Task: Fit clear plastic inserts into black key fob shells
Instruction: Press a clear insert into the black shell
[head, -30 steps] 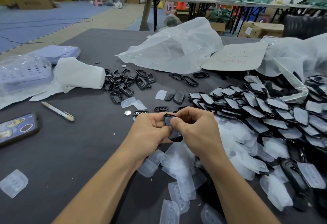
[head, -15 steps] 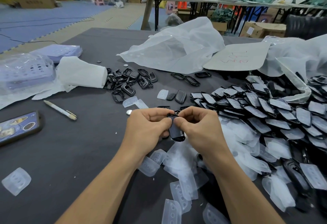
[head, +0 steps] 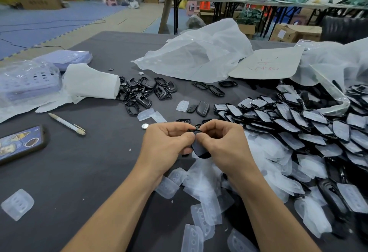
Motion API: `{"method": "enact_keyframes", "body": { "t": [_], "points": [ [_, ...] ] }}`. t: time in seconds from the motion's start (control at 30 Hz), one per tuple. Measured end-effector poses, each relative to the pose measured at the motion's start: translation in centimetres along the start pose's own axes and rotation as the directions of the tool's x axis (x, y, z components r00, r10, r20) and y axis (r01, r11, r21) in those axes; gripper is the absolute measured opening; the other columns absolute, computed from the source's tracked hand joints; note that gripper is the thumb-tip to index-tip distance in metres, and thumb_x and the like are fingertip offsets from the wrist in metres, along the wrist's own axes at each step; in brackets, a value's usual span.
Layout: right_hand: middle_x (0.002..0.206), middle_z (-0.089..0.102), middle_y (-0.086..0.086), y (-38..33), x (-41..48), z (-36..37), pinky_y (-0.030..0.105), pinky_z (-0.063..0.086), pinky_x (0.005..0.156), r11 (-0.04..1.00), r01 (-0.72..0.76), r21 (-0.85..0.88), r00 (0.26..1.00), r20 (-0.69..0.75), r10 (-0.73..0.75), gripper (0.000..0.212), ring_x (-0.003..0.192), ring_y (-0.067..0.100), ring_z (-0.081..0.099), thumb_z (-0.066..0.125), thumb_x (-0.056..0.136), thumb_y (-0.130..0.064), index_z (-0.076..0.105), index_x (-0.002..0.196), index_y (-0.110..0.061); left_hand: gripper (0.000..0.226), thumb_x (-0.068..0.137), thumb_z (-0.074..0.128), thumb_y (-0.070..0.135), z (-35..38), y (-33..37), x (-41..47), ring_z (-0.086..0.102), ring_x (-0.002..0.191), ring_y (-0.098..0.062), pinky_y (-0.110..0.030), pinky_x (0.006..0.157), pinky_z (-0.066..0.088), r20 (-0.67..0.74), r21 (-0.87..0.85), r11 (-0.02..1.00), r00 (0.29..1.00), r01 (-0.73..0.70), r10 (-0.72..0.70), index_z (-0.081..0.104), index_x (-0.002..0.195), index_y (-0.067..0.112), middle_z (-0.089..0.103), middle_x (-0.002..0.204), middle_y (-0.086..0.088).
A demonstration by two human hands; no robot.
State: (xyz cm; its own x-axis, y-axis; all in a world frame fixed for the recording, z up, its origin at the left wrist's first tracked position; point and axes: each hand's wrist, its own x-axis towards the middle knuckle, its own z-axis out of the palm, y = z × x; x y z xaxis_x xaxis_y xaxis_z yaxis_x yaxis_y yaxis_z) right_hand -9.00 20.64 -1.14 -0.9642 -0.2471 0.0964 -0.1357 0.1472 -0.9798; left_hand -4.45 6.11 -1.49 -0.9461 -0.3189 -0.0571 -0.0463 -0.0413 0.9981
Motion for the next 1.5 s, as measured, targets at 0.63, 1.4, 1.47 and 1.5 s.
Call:
{"method": "enact_keyframes", "body": {
  "t": [0.63,1.4,1.47,1.5],
  "points": [
    [0.071,0.077,-0.001,0.09,-0.15,0.27,0.029,0.061,0.068,0.999,0.021,-0.039,1.0,0.011,-0.02,0.031,0.067,0.013,0.073,0.07,0.083,0.0,0.079,0.081,-0.03,0.012,0.076,0.08,0.014,-0.47,-0.26,0.52,0.068,0.057,-0.016,-0.044,0.069,0.064,-0.084,0.119,0.992,0.996,-0.028,0.038,0.081,0.08,0.026,0.077,0.069,-0.007],
    [0.075,0.077,0.009,-0.39,-0.11,-0.24,0.022,0.057,0.059,0.952,-0.081,0.297,0.994,-0.051,0.101,0.026,0.061,0.02,0.071,0.068,0.088,0.011,0.077,0.088,-0.013,0.019,0.086,0.081,0.004,-0.37,0.22,0.09,0.078,0.073,-0.015,-0.022,0.06,0.059,-0.174,-0.03,0.999,0.985,-0.022,0.017,0.08,0.092,0.021,0.081,0.079,-0.001],
    [0.074,0.076,0.01,-0.33,-0.07,-0.11,0.025,0.059,0.061,0.948,-0.078,0.307,0.992,-0.074,0.106,0.023,0.061,0.022,0.073,0.069,0.088,0.011,0.076,0.091,-0.011,0.018,0.078,0.089,0.019,-0.36,0.09,-0.07,0.075,0.068,-0.004,-0.019,0.063,0.057,-0.306,0.205,0.975,0.941,-0.08,0.141,0.08,0.083,0.032,0.078,0.073,0.014],
    [0.075,0.077,0.011,-0.28,-0.06,-0.03,0.026,0.06,0.062,0.95,-0.073,0.304,0.991,-0.085,0.103,0.022,0.063,0.024,0.074,0.069,0.088,0.01,0.076,0.092,-0.01,0.019,0.074,0.091,0.026,-0.28,0.19,-0.28,0.072,0.065,0.002,-0.019,0.063,0.056,-0.353,0.32,0.942,0.91,-0.101,0.218,0.078,0.08,0.038,0.075,0.068,0.021]
  ]
}}
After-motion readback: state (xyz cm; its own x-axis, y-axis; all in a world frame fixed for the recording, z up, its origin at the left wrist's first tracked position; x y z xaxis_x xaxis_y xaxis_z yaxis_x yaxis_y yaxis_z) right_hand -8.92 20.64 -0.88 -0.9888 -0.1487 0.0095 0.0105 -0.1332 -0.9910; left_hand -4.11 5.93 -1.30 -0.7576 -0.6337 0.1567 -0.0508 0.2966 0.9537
